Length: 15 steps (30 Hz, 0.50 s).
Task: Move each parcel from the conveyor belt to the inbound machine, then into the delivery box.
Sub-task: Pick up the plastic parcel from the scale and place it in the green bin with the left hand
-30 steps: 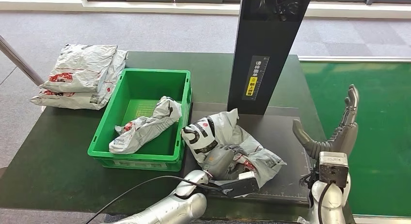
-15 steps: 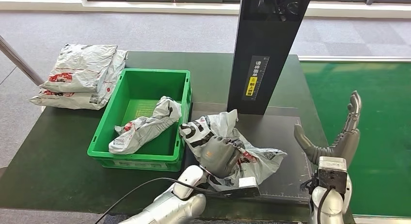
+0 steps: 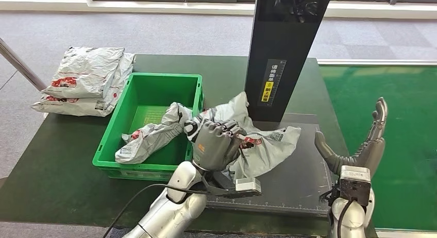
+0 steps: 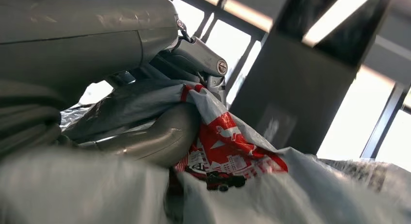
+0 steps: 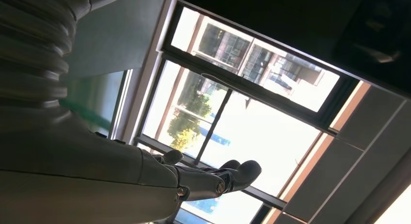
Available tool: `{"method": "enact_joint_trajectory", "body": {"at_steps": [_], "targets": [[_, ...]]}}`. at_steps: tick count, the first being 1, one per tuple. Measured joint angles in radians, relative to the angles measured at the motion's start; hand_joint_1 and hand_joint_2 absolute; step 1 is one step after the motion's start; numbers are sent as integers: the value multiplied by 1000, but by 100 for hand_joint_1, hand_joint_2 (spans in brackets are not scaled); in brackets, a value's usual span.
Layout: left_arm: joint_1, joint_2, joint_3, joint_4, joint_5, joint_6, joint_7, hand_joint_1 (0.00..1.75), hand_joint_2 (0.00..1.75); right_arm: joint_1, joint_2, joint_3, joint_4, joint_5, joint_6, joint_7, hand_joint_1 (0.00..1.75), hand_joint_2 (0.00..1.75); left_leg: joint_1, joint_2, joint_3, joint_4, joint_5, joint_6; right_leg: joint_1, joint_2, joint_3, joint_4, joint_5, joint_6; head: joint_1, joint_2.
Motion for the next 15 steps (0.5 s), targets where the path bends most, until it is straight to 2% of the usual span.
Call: {"method": "enact_joint_trajectory", "body": {"at_steps": [4, 8, 12, 15], "targets": [[61, 15, 98, -261, 16, 2, -113, 175, 175, -22, -6, 0, 27, -14, -26, 0, 0, 175, 0, 0, 0, 0, 0, 0, 0, -1, 0, 0, 0, 0, 0, 0], [123, 28, 172, -467, 40, 2, -159, 175, 175, -32, -12, 0, 45, -22, -47, 0, 0, 175, 0, -1, 0, -1, 0, 0, 0, -2, 1, 0, -1, 0, 0, 0], [173, 37, 220, -604, 188, 2, -237, 175, 175, -36, -14, 1, 58, -24, -53, 0, 0, 175, 0, -1, 0, -1, 0, 0, 0, -2, 1, 0, -1, 0, 0, 0], [193, 41, 236, -660, 253, 2, -262, 175, 175, -40, -14, 1, 65, -24, -55, 0, 0, 175, 0, -2, 0, 0, 0, 0, 0, -3, 1, 0, -1, 0, 0, 0]]}}
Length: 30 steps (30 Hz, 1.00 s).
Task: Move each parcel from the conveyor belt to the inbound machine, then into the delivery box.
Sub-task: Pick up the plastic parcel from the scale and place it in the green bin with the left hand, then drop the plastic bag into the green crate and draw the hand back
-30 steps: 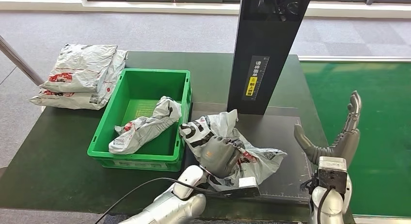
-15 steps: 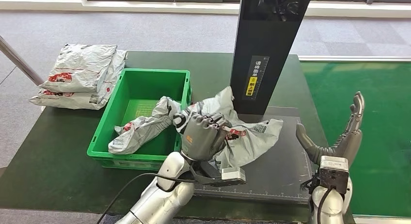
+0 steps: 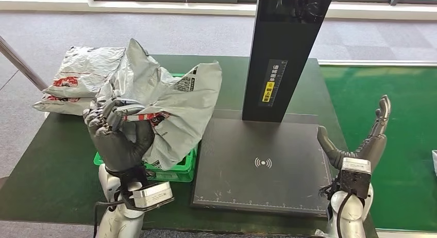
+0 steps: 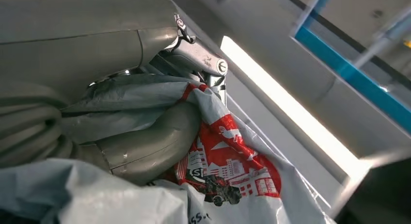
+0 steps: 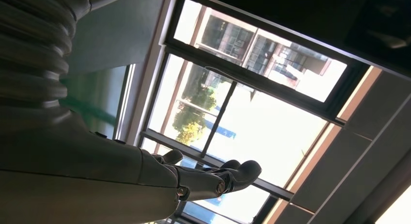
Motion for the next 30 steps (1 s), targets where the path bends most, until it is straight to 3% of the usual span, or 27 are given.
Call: {"method": "enact_joint_trajectory", "body": {"at_steps": [8, 11, 24, 30], "targets": [[51, 6, 46, -211, 110, 0, -8, 175, 175, -50, 0, 1, 40, 14, 17, 0, 0, 175, 0, 0, 1, 0, 0, 0, 0, 0, 0, 0, 0, 0, 0, 0], [61, 6, 91, -231, 118, 0, -8, 175, 175, -78, 0, 3, 63, 19, 20, 0, 0, 175, 0, 0, 1, 0, 0, 0, 0, -1, 1, 0, 0, 0, 0, 0], [33, -1, 242, 182, 20, -3, 39, 175, 175, -87, 0, 5, 79, 25, 48, 0, 0, 175, 0, 0, 2, 0, 1, 0, 0, 0, 0, 0, 1, 0, 0, 0], [23, -2, 271, 285, -1, -3, 46, 175, 175, -61, 0, 7, 69, 13, 40, -1, 0, 175, 0, 0, 1, 0, 1, 0, 0, 1, -1, 0, 1, 0, 0, 0]]}}
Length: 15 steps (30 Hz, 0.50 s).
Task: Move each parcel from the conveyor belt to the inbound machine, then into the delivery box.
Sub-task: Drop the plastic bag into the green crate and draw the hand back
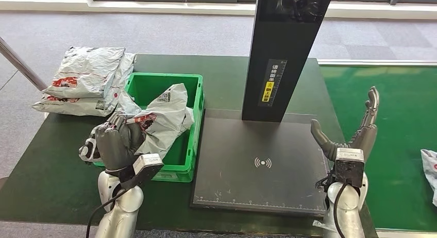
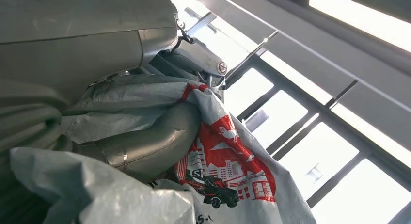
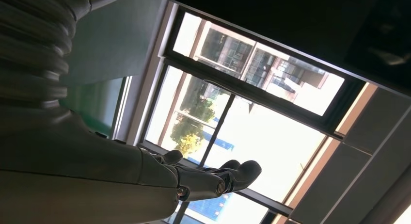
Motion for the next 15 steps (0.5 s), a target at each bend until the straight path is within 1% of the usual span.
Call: {"method": "enact_joint_trajectory", "body": {"at_steps": [13, 14, 15], "targets": [[-8, -2, 10, 66, -15, 0, 10, 175, 175, 12, 0, 1, -6, 5, -5, -1, 0, 175, 0, 0, 0, 0, 0, 0, 0, 0, 0, 0, 0, 0, 0, 0], [-8, -2, 12, 70, -18, 0, 9, 168, 175, 14, 0, 2, -6, 5, -7, -1, 0, 175, 0, 0, 0, 0, 0, 0, 0, 0, 0, 0, 0, 0, 0, 0], [-8, -2, 15, 74, -25, 0, 9, 143, 175, 17, 0, 4, -6, 3, -9, -1, 0, 175, 0, 0, 0, 0, 0, 0, 0, 0, 0, 0, 0, 0, 0, 0]]}}
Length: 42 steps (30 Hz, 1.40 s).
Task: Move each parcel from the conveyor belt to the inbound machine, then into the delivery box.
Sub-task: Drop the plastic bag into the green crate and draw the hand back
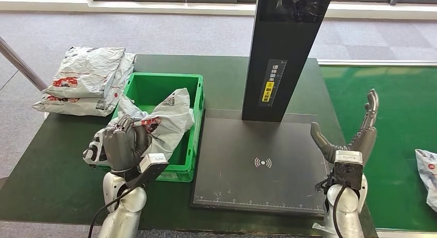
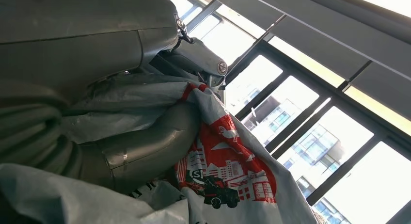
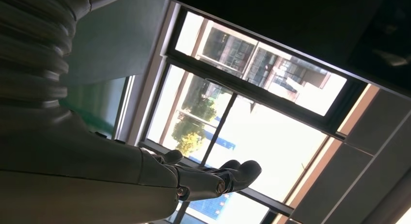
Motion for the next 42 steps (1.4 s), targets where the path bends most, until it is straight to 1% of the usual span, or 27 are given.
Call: {"method": "enact_joint_trajectory", "body": {"at_steps": [2, 3, 4, 5, 8, 9, 12, 14, 16, 24, 36, 42], "targets": [[-1, 0, 3, 8, -21, 0, 9, 141, 175, 2, 0, 4, -1, -3, -3, 0, 0, 175, 0, 0, 0, 0, 0, 0, 0, 0, 0, 0, 0, 0, 0, 0], [-1, 0, 4, 12, -36, 0, 19, 148, 175, 3, 0, 6, -1, -4, -4, 0, 0, 175, 0, 0, 0, 0, 0, 0, 0, 0, 0, 0, 0, 0, 0, 0], [-2, 0, 4, 15, -51, 0, 30, 173, 175, 3, 0, 7, -1, -4, -5, 0, 0, 175, 0, 0, 0, 0, 0, 0, 0, 0, 0, 0, 0, 0, 0, 0], [-3, 0, 4, 19, -67, 0, 42, 163, 175, 3, 0, 8, -1, -4, -6, 0, 0, 175, 0, 0, 0, 0, 0, 0, 0, 0, 0, 0, 0, 0, 0, 0], [-5, -1, 4, 29, -126, 0, 85, 32, 175, 3, 0, 11, -1, -3, -9, 0, 0, 175, 0, 0, 0, 0, 0, 0, 0, 0, 0, 0, 0, 0, 0, 0], [-7, -2, 4, 34, -154, 0, 105, 0, 175, 3, 0, 12, -1, -3, -10, 0, 0, 175, 0, 0, 0, 0, 0, 0, 0, 0, 0, 0, 0, 0, 0, 0], [-19, -3, 4, 54, -253, 0, 172, 0, 175, 3, 0, 13, -1, -3, -11, 0, 0, 175, 0, 0, 0, 0, 0, 0, 0, 0, 0, 0, 0, 0, 0, 0], [-29, -4, 4, 67, -286, 0, 199, 0, 87, 2, 0, 16, -1, -3, -11, 0, 0, 175, 0, 0, 0, 0, 0, 0, 0, 0, 0, 0, 0, 0, 0, 0], [-39, -6, 4, 77, -285, 0, 208, 0, 0, 2, 0, 19, -1, -5, -11, 0, 0, 175, 0, 0, 0, 0, 0, 0, 0, 0, 0, 0, 0, 0, 0, 0], [-44, -6, 4, 79, -272, 1, 216, 0, 0, -1, -1, 26, 8, -6, -17, 0, 0, 175, 0, 0, 0, 0, 0, 0, 0, 0, 0, 0, 0, 0, 0, 0], [-38, -7, 4, 8, -194, 2, 179, 0, 0, -2, -4, 27, 19, 6, -41, 1, 0, 175, 0, 0, 0, 0, 0, 0, 0, 0, 0, 0, 0, 0, 0, 0], [-35, -7, 4, -24, -189, 2, 173, 0, 0, -2, -4, 27, 21, 10, -43, 1, 0, 175, 0, 0, 0, 0, 0, 0, 0, 0, 0, 0, 0, 0, 0, 0]]}}
